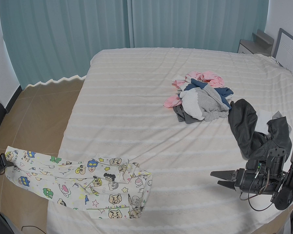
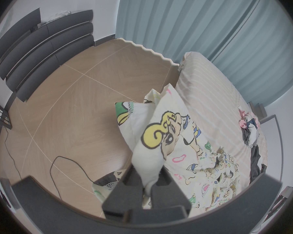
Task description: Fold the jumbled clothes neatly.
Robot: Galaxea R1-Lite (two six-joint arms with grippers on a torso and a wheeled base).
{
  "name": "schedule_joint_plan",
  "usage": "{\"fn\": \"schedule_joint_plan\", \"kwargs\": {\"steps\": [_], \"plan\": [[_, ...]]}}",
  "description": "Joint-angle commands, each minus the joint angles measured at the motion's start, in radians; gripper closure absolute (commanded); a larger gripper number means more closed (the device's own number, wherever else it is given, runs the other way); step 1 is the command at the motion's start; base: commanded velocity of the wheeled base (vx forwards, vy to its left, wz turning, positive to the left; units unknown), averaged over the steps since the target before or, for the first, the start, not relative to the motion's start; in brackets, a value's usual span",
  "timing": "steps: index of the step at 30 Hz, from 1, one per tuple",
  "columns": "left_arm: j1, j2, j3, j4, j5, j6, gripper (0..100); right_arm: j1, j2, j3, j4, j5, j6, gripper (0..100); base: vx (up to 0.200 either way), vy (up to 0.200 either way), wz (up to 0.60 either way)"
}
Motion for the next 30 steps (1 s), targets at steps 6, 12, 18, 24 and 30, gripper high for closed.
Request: {"fn": "schedule_joint_plan", "kwargs": {"steps": [6, 12, 18, 24, 30], "plan": [[-0.141, -0.205, 0.088, 0.053, 0.000, -0.008, 100, 0.000, 0.001, 0.018, 0.000, 0.000, 0.000, 0, 0.000, 0.000, 0.00], [-0.374, -0.354, 0.175, 0.098, 0.057, -0.093, 100, 0.002, 0.000, 0.018, 0.000, 0.000, 0.000, 0, 0.000, 0.000, 0.00], [-0.695, -0.467, 0.220, 0.087, 0.242, -0.315, 100, 0.002, -0.002, 0.018, 0.000, 0.000, 0.000, 0, 0.000, 0.000, 0.00], [-0.974, -0.473, 0.221, 0.043, 0.440, -0.470, 100, 0.002, -0.002, 0.018, 0.000, 0.000, 0.000, 0, 0.000, 0.000, 0.00], [-1.174, -0.398, 0.223, -0.036, 0.557, -0.553, 100, 0.003, -0.002, 0.018, 0.000, 0.000, 0.000, 0, 0.000, 0.000, 0.00]]}}
